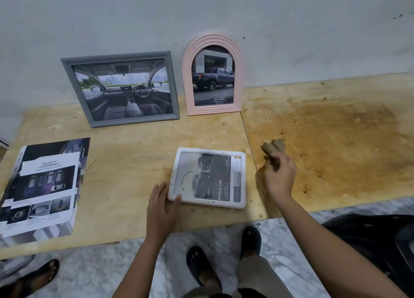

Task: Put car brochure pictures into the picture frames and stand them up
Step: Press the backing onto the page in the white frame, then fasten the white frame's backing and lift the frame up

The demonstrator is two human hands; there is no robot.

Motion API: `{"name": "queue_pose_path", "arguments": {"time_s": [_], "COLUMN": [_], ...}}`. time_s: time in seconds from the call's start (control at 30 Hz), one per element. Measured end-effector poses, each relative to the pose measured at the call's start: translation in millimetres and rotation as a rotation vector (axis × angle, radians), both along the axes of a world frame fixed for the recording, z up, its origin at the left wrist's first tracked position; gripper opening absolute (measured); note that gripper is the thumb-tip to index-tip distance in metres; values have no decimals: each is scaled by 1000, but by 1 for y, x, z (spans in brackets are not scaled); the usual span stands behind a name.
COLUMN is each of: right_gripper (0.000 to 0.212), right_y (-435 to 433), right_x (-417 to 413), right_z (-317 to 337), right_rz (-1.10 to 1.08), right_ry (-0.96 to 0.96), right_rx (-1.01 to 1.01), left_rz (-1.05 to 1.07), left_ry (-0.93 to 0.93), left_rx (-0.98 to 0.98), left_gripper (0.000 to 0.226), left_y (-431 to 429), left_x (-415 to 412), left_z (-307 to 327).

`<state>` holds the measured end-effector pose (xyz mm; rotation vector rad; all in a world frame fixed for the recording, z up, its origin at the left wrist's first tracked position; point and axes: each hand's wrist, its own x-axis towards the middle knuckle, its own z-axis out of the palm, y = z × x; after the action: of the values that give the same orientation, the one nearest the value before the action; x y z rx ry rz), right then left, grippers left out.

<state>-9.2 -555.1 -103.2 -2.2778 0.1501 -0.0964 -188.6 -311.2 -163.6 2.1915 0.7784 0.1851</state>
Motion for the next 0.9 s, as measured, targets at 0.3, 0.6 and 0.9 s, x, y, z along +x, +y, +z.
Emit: {"name": "queue_pose_path", "arguments": {"time_s": [0.3, 0.6, 0.9], "right_gripper": [48, 32, 48], "right_y": [1, 4, 26], "right_x": [17, 27, 1], "right_z": [-19, 8, 37], "right_rz": [-101, -303, -103], "right_ry": [192, 417, 603], "right_rx": [-185, 712, 1584], "left_rz": [-17, -1, -20], "left_ry": [66, 53, -4], "left_rx": [157, 227, 227], "left_gripper": [116, 101, 100], "left_y": [-4, -6, -7], "left_x": [-3, -5, -4], "left_z": [-4, -6, -6]}}
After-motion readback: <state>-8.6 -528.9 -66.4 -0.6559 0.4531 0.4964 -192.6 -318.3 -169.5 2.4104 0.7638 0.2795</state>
